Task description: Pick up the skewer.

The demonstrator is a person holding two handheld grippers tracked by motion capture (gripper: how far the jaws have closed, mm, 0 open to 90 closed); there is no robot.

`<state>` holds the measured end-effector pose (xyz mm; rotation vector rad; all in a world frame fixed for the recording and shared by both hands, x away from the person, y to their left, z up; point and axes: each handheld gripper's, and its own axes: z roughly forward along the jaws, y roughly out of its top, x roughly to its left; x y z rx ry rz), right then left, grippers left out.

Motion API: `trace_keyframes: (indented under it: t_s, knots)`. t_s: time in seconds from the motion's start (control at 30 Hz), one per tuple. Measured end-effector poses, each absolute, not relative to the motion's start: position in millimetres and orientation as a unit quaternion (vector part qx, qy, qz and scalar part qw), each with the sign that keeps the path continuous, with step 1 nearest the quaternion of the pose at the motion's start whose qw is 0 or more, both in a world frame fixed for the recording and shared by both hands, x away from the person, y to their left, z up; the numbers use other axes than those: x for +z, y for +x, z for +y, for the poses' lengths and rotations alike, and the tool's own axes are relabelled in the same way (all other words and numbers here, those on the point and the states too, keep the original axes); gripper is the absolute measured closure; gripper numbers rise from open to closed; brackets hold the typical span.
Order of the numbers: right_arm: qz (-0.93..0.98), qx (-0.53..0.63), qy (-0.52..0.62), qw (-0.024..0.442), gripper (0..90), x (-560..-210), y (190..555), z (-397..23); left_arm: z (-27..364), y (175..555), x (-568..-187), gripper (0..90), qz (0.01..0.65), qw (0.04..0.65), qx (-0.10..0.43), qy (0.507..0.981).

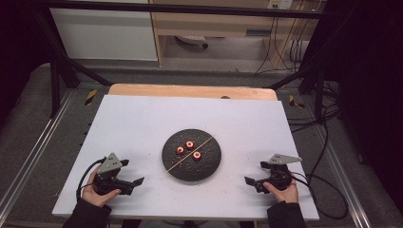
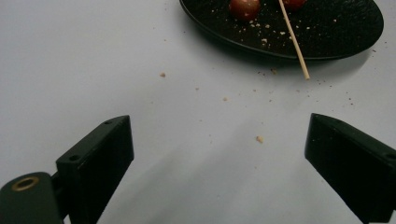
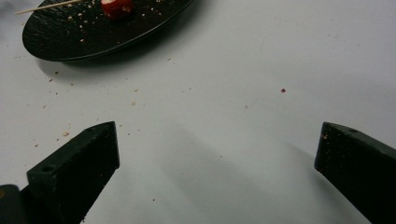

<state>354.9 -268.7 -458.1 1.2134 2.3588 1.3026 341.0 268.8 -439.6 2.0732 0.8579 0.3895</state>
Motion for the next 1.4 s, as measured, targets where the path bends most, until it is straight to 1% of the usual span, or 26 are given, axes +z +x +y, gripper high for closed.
trace_keyframes:
  t_s: [0.7,1.4]
  knots:
    - [0.796,0.439,0.406,0.098,0.6,-457.5,354.9,-269.7,240.5,346.7,-420.6,6.8,0.329,0.402,0.154,0.840]
    - [0.796,0.437,0.408,0.094,0.6,-457.2,354.6,-269.5,209.0,358.7,-404.1,8.2,0.317,0.386,0.150,0.853]
